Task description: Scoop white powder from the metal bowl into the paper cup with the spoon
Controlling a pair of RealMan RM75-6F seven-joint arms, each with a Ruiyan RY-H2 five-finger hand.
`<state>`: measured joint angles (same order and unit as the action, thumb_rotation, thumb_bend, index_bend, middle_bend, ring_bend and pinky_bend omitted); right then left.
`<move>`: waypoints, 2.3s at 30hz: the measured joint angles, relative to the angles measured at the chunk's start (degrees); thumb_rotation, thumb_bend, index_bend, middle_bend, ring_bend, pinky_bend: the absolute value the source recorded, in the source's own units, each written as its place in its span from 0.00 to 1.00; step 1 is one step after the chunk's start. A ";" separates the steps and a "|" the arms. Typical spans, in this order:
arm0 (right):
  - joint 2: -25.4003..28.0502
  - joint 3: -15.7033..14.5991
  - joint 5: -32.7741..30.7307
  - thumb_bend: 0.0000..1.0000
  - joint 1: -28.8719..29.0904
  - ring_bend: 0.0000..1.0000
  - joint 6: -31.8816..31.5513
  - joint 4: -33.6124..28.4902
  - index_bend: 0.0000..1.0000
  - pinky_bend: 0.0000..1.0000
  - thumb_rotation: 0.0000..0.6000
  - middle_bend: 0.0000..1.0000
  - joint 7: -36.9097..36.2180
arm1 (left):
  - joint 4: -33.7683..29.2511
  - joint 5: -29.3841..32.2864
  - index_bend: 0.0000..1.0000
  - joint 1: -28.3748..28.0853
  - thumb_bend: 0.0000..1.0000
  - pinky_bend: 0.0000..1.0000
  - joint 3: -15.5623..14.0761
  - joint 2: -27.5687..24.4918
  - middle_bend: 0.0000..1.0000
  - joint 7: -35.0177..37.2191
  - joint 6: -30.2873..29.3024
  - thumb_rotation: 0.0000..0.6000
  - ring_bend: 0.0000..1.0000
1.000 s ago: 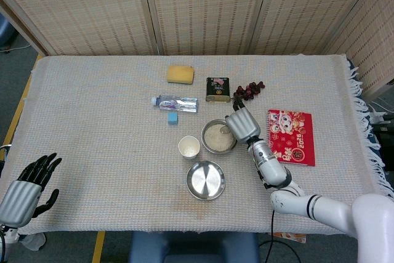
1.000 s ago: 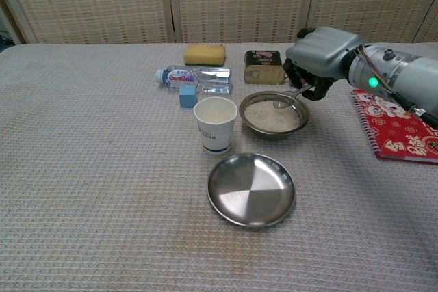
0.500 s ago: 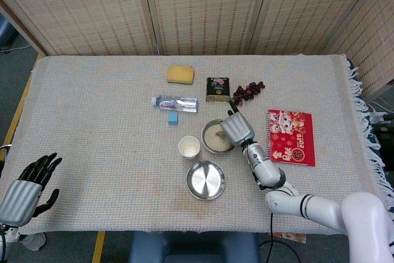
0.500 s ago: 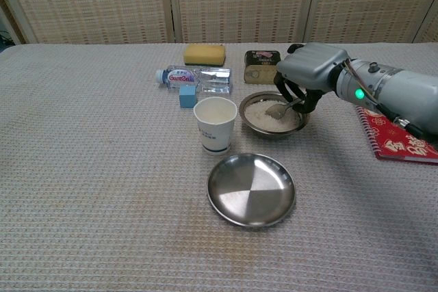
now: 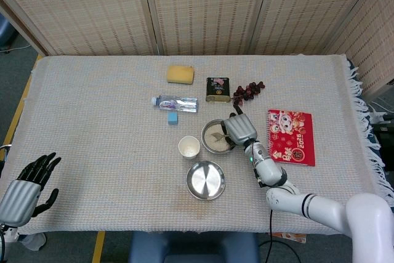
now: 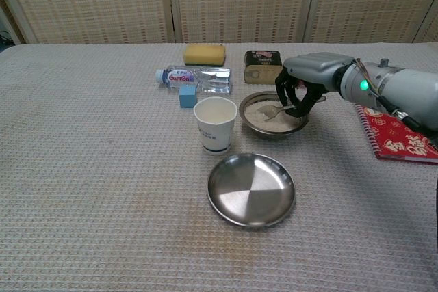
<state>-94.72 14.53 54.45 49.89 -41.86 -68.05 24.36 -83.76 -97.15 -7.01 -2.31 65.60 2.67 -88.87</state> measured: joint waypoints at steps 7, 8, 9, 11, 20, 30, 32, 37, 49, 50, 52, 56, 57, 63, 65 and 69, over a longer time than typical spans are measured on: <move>0.77 1.74 -0.70 0.34 -1.16 0.25 3.89 1.48 0.98 0.03 1.00 0.61 -11.63 | 0.08 0.09 0.00 -0.08 0.44 0.18 -0.04 0.04 0.00 0.14 0.26 1.00 0.05; 0.97 1.96 -0.60 0.34 -1.36 0.25 4.41 1.75 0.98 0.03 1.00 0.61 -13.35 | 0.08 0.15 0.00 -0.08 0.44 0.18 -0.01 0.03 0.00 0.14 0.26 1.00 0.05; 1.14 2.09 -0.42 0.34 -1.52 0.25 4.75 1.93 0.98 0.03 1.00 0.61 -14.55 | 0.09 0.17 0.00 -0.08 0.44 0.18 0.02 0.04 0.00 0.08 0.25 1.00 0.05; 1.67 2.23 0.33 0.34 -1.90 0.25 5.32 2.18 0.98 0.03 1.00 0.61 -16.91 | 0.03 0.17 0.00 -0.09 0.44 0.18 0.03 0.08 0.00 -0.07 0.28 1.00 0.05; 4.85 2.14 3.24 0.34 -2.96 0.25 6.38 -0.90 0.98 0.03 1.00 0.61 -22.68 | 0.02 0.43 0.00 0.06 0.44 0.18 0.22 0.10 0.00 -0.03 0.01 1.00 0.05; 9.17 3.40 4.76 0.34 -2.45 0.25 5.75 -9.70 0.98 0.03 1.00 0.61 -25.53 | -0.38 0.61 0.00 -0.02 0.44 0.19 0.13 0.26 0.00 -0.71 0.59 1.00 0.06; 9.76 3.63 4.55 0.34 -1.63 0.25 5.60 -11.36 0.98 0.03 1.00 0.61 -25.18 | -0.42 0.45 0.00 0.04 0.44 0.19 0.09 0.30 0.00 -0.88 0.38 1.00 0.06; 9.80 3.58 3.16 0.34 0.63 0.25 5.31 -13.12 0.98 0.03 1.00 0.61 -22.27 | -0.54 0.47 0.00 0.24 0.44 0.19 0.11 0.18 0.00 -0.84 0.03 1.00 0.06; 6.99 -0.27 -3.22 0.34 7.18 0.25 0.44 -14.88 0.98 0.03 1.00 0.61 -4.34 | -0.10 0.55 0.00 0.70 0.44 0.19 0.11 -0.44 0.00 0.90 -0.91 1.00 0.06; 6.60 -0.87 -3.80 0.34 7.77 0.25 -0.74 -15.06 0.98 0.03 1.00 0.61 -1.72 | -0.13 0.54 0.00 0.77 0.44 0.19 0.13 -0.54 0.00 1.04 -1.06 1.00 0.06; 5.97 -1.77 -4.60 0.34 8.64 0.25 -2.69 -15.35 0.98 0.03 1.00 0.61 2.34 | -0.10 0.44 0.00 0.87 0.44 0.19 0.07 -0.65 0.00 1.44 -1.25 1.00 0.06; 4.10 -3.87 -5.66 0.34 10.58 0.25 -7.39 -15.75 0.98 0.03 1.00 0.61 11.50 | -0.05 -0.47 0.00 0.83 0.44 0.19 -0.56 -1.11 0.00 3.76 -1.22 1.00 0.06; 3.65 -4.32 -5.75 0.34 10.98 0.25 -8.27 -15.74 0.98 0.03 1.00 0.61 13.23 | 0.00 -0.75 0.00 0.83 0.44 0.19 -0.69 -1.21 0.00 4.32 -1.26 1.00 0.06; 1.01 -7.60 -4.31 0.34 13.20 0.25 -12.18 -15.04 0.98 0.03 1.00 0.61 23.43 | -0.15 -0.83 0.00 1.19 0.44 0.19 -0.79 -1.38 0.00 3.50 -1.88 1.00 0.06; 0.44 -8.93 -2.46 0.34 13.64 0.25 -13.83 -14.84 0.98 0.03 1.00 0.61 26.85 | -0.21 -1.18 0.00 1.25 0.44 0.19 -1.00 -1.60 0.00 4.54 -2.05 1.00 0.06; -0.22 -11.55 2.36 0.34 13.66 0.25 -18.39 -15.37 0.98 0.03 1.00 0.61 32.71 | -0.13 -1.13 0.00 1.29 0.44 0.19 -1.14 -1.99 0.00 6.03 -2.01 1.00 0.06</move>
<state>-94.94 2.97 56.81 63.55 -60.25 -83.42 57.07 -83.89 -98.28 -5.72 -3.44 63.61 8.71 -90.88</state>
